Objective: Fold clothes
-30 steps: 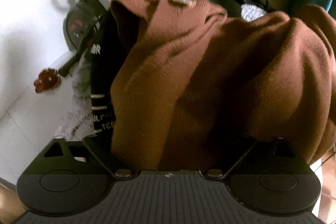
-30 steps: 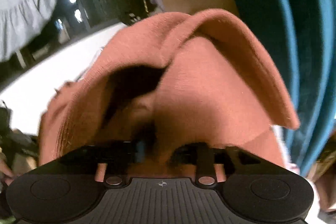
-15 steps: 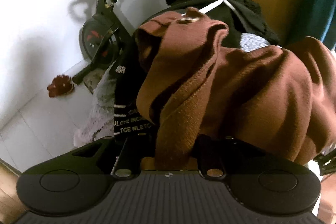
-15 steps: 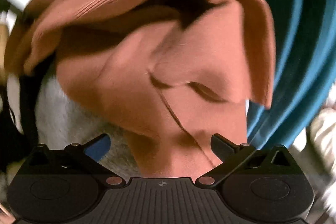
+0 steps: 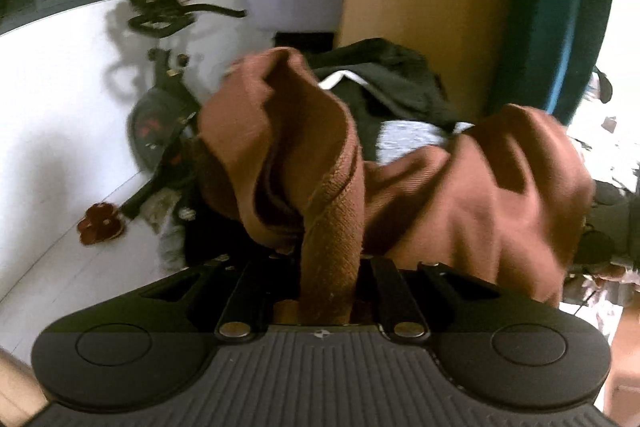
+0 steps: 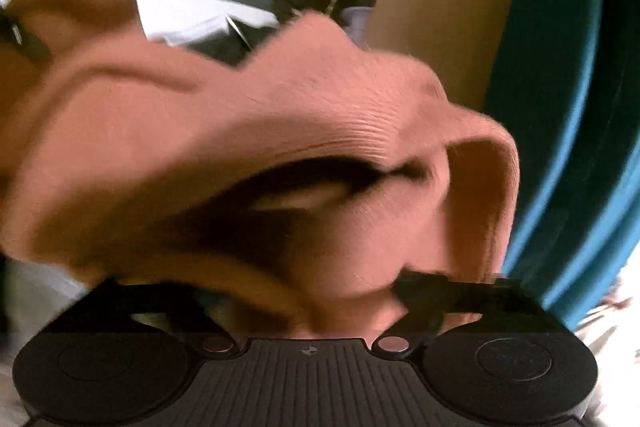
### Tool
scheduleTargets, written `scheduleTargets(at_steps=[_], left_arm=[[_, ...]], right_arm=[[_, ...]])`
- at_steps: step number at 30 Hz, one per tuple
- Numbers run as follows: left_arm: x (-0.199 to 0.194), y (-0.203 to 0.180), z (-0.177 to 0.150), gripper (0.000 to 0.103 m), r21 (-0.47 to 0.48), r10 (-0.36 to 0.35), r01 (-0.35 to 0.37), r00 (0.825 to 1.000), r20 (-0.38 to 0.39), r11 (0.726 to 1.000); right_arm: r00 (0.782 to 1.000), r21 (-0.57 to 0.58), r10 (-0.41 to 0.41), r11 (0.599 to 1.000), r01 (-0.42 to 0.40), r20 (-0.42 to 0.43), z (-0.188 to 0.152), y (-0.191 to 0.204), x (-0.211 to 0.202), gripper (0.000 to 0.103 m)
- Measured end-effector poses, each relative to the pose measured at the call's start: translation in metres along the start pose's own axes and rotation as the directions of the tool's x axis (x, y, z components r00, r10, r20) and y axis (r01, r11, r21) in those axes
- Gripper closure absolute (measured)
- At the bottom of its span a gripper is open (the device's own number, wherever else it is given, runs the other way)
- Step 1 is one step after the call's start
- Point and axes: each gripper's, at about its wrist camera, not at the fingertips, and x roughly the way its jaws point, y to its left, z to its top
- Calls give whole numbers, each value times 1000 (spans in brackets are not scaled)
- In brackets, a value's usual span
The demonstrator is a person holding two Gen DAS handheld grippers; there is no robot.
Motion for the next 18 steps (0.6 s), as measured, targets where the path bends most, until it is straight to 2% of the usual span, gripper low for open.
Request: scheduleTargets(at_steps=[1,3,5,7,10,12,14,16,18], left_arm=[[2,-3,0,93,0,-12,12,1000,-1,1000],[8,-11,-1,93,3,-38,38,999,-16,999],[14,-23,-3,94,33,-65,66,997,-37,997],[18,-34,-5,94,69,-75,78,996,-49,995],[21,-37,-6,94,23,-133,134,990,-50,991],[22,-41,-7,94,5,-154,154,987,-51,988],[22,-45,-8,95,-16,-172,171,984,-47,985],[16,-49,-8,95,-46,-213,211,977,-30,976],[4,-53,-5,95,-34,-239,238,971,-13,971]], right_arm=[[999,64,32,997,-33,11,3,-6,-6,71],[995,207,85,974,-94,48,8,-19,-21,78],[985,295,119,943,-152,125,15,-28,-42,79],[965,352,144,911,-216,218,22,-35,-65,80],[922,359,190,879,-313,338,40,-39,-81,80],[916,372,217,863,-342,339,47,-46,-75,80],[934,376,220,870,-318,281,46,-63,-62,80],[933,410,231,850,-331,275,41,-62,-61,81],[928,450,244,821,-352,281,36,-58,-63,81]])
